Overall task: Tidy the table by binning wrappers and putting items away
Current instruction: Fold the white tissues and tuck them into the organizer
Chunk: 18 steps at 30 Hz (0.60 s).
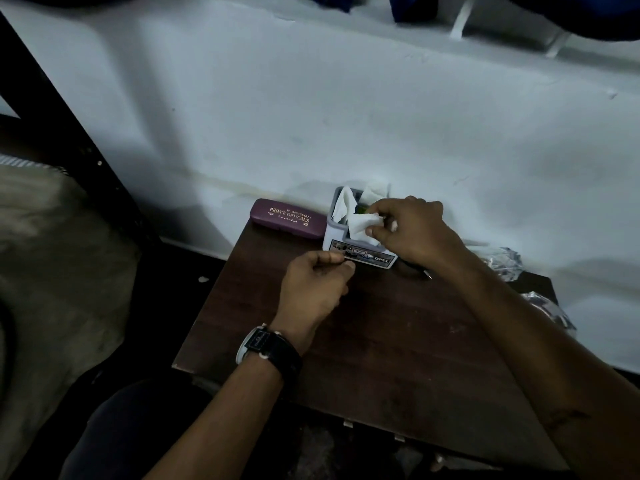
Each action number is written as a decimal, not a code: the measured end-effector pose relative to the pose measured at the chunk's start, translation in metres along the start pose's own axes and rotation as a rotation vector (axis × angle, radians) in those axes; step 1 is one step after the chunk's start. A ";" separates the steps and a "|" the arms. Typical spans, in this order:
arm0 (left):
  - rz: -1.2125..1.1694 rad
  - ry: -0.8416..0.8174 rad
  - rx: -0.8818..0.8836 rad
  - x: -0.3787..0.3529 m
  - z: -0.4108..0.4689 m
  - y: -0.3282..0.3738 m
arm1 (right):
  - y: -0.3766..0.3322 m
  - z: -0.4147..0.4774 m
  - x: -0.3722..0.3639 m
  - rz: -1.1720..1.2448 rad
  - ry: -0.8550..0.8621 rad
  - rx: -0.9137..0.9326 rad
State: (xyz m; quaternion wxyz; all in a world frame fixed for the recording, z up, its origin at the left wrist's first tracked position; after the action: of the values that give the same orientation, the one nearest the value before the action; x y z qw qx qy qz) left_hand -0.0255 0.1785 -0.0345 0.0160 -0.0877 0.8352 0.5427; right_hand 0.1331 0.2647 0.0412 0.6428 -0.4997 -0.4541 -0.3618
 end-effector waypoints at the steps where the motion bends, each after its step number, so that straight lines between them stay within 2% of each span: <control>1: -0.001 0.001 0.002 -0.001 0.000 0.000 | -0.005 -0.002 -0.004 -0.073 -0.031 0.042; 8: 0.034 0.001 0.006 -0.002 0.000 -0.002 | -0.024 0.003 -0.008 -0.374 -0.042 0.193; 15: 0.054 -0.005 0.016 -0.003 -0.003 -0.001 | -0.025 0.006 0.005 -0.457 0.046 0.162; 18: 0.071 -0.004 0.020 -0.004 -0.003 -0.001 | -0.014 0.007 0.009 -0.329 0.048 0.067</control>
State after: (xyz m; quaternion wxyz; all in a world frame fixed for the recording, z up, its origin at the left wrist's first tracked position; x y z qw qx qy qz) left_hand -0.0212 0.1761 -0.0339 -0.0005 -0.0567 0.8432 0.5345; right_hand 0.1220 0.2682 0.0546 0.6018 -0.3880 -0.5263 -0.4586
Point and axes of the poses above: each hand's wrist, its own z-axis towards the middle knuckle, its own x-axis out of the back of the hand, y = z × x, the point moved 8 cm from there along z, towards the middle knuckle, and after that the axes turned 2 degrees about -z, right-handed, at the moved point
